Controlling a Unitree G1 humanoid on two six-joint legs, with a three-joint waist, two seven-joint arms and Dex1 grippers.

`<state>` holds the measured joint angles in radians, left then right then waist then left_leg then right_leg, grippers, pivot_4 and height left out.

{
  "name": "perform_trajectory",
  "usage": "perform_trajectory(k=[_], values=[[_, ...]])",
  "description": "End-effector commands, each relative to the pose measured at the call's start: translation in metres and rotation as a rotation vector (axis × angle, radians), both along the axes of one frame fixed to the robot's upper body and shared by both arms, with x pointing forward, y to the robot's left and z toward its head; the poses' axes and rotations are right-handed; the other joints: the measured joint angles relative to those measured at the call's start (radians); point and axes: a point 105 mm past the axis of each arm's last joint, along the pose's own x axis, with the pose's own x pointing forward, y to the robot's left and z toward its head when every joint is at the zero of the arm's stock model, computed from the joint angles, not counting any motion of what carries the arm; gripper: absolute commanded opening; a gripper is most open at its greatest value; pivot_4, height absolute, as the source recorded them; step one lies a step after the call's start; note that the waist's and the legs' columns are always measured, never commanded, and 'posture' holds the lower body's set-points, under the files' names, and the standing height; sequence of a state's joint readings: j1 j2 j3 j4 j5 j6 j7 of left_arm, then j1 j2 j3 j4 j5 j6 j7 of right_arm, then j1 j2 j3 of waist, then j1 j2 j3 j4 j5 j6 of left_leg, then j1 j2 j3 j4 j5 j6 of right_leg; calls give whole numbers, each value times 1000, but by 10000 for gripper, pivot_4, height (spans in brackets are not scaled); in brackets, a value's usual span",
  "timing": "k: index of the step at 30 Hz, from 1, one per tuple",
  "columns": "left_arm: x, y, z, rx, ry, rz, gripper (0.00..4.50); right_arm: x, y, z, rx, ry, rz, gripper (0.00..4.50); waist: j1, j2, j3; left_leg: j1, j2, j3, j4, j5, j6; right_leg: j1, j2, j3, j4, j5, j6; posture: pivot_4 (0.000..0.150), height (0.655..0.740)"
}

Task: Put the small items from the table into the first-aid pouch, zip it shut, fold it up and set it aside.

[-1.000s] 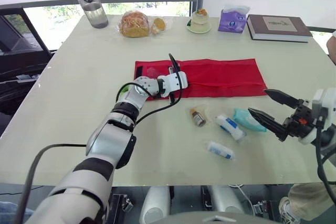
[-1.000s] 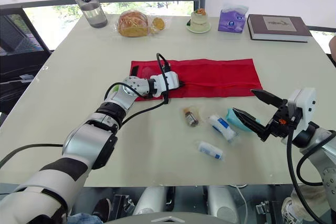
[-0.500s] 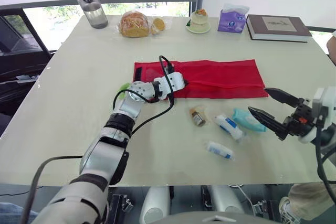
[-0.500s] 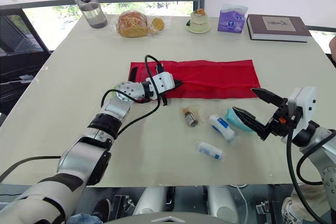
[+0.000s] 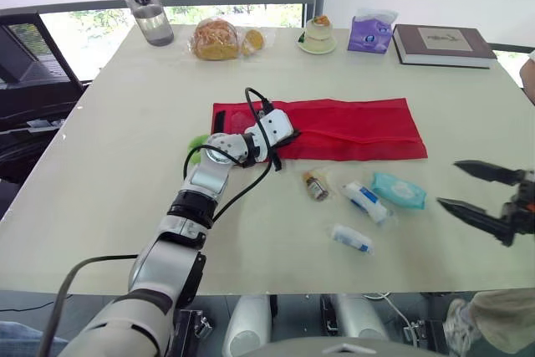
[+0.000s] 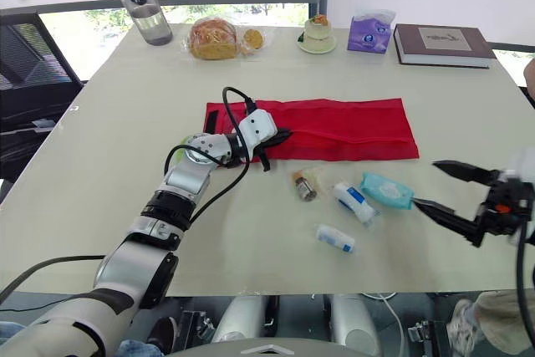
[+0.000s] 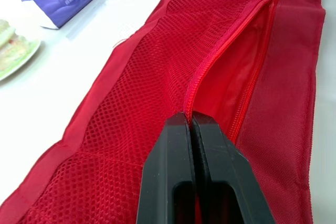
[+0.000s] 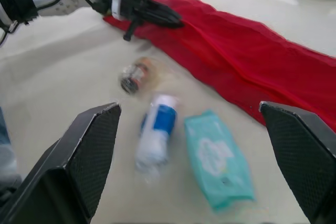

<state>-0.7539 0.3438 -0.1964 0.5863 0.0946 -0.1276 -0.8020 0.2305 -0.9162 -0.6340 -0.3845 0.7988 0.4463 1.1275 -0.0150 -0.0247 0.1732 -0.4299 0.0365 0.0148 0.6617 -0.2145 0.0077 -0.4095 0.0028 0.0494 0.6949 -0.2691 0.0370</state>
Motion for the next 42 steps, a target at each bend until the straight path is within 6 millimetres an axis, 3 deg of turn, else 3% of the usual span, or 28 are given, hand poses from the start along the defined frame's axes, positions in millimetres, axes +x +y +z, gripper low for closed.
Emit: perform_trajectory(k=[1,6,15,19,21,24,29,34,42], values=[[0,-1,11,-34,-21,-4,625,-13,-16,39,-59,-46,119,45000,-2,1,0,0,0,0,0,0,0,0,0,0,0,0,0,1500,7400],[3,3,5,-7,-3,-2,625,-18,-27,57,-158,-43,191,45000,0,0,0,1,1,0,1,0,0,0,1,0,0,0,0,1500,7400],[6,3,2,12,8,-18,625,-20,-24,60,-232,-4,272,45000,1,0,0,0,0,0,1,0,0,0,1,1,0,0,0,1500,7400],[4,3,1,8,8,-23,625,-16,-14,36,-258,38,227,45000,2,0,0,0,0,0,2,0,0,0,1,0,0,1,0,1500,7400],[3,3,0,4,8,-21,625,-14,-1,23,-239,26,194,45000,2,0,0,-1,1,-1,2,0,0,0,1,0,0,0,0,1500,7400],[2,1,3,0,3,-25,625,-8,30,-12,-223,62,93,45000,2,0,0,-1,1,-1,2,0,0,0,1,0,1,0,0,1500,7400],[3,-6,12,-6,-5,-39,625,-7,53,-51,-302,96,-22,45000,3,1,0,-2,1,-1,4,0,0,0,0,-1,1,0,2,1500,7400],[1,-15,18,-24,-5,-60,625,-3,66,-75,-295,192,-139,45000,3,1,0,-2,1,0,6,0,0,0,0,0,1,1,3,1500,7400],[0,-18,20,-29,1,-68,625,12,74,-92,-263,232,-259,45000,2,1,0,-2,1,-1,6,0,0,0,1,0,1,1,2,1500,7400]])
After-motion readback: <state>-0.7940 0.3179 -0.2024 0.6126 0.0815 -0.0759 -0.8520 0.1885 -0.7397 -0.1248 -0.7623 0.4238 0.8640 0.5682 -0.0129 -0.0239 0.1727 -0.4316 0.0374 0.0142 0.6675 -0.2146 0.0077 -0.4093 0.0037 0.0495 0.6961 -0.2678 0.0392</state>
